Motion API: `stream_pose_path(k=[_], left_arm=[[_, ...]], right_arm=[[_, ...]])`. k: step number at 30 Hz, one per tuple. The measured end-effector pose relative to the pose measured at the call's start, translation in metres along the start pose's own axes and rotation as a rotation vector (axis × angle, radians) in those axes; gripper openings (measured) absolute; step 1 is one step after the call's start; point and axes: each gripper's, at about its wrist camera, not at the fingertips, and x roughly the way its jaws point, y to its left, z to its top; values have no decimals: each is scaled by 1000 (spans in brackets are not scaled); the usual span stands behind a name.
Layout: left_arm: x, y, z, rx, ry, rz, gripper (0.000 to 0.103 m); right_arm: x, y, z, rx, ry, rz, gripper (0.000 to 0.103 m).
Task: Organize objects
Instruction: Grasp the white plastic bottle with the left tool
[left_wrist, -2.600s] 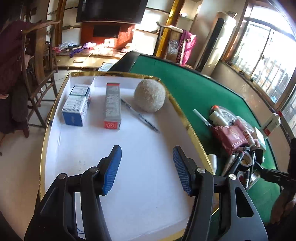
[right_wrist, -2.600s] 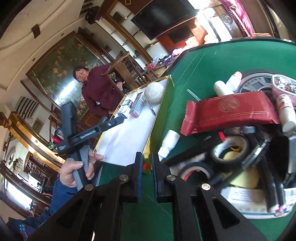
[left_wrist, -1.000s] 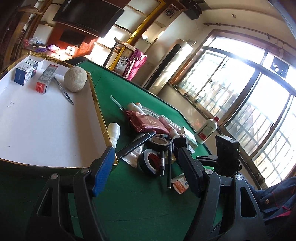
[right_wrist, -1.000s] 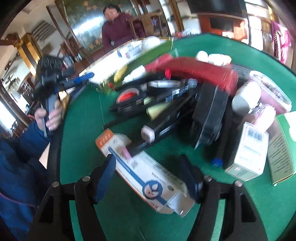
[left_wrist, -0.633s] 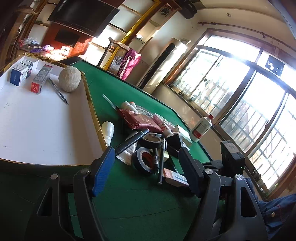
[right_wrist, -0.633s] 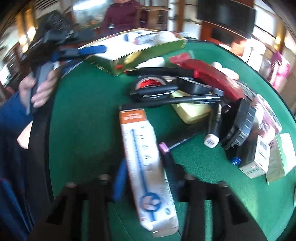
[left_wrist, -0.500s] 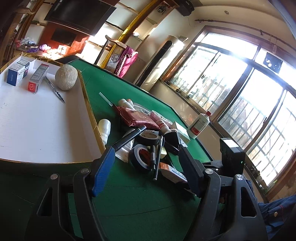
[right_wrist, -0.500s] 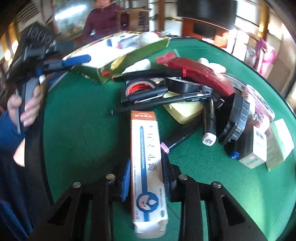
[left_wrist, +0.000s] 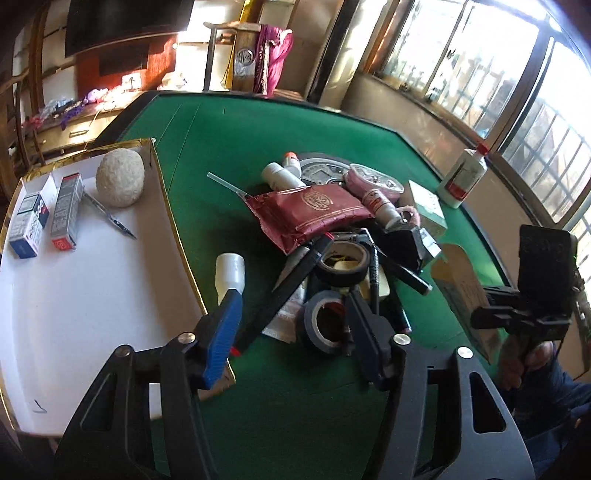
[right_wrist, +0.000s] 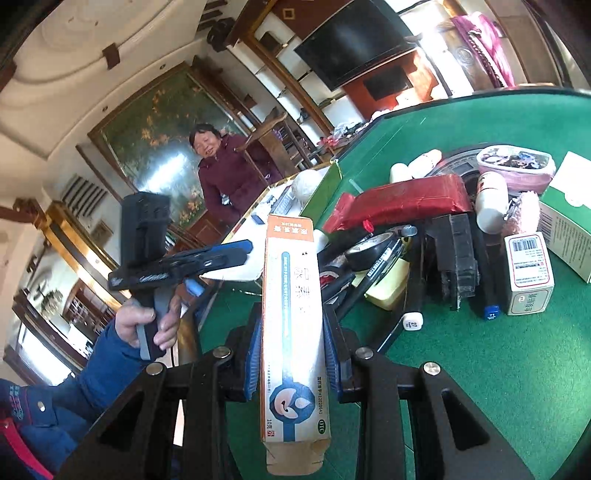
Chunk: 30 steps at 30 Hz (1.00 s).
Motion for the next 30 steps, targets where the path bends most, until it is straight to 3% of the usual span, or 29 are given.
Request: stream_pose_path(k=[3, 7, 15, 19, 21, 22, 24, 26, 27, 30], left_arm=[[30, 4, 18, 3, 106, 60, 55], [61, 20, 25, -38, 210, 150, 33], [89, 25, 29, -7, 290, 234, 33], [95, 14, 27, 65, 292, 303, 33], [96, 9, 23, 105, 282, 344, 26], [100, 7, 18, 111, 300, 342, 26], [98, 3, 13, 128, 260, 362, 26], [94, 4, 10, 102, 240, 335, 25], [91, 5, 8, 93, 224, 325, 25], [77, 9, 7, 62, 182, 294, 25]], right_arm=[[-1, -4, 5, 25, -13, 8, 29], [-3, -6, 6, 44, -20, 16, 29], [-2, 2, 1, 40, 0, 34, 29], [3, 5, -1, 28, 25, 0, 29], [7, 14, -6, -4, 73, -18, 31], [11, 19, -8, -24, 103, -10, 31], [20, 33, -14, -67, 159, -15, 32], [33, 46, -22, -129, 220, -67, 51], [39, 53, -26, -153, 242, -93, 56], [58, 76, -38, -230, 296, -120, 57]])
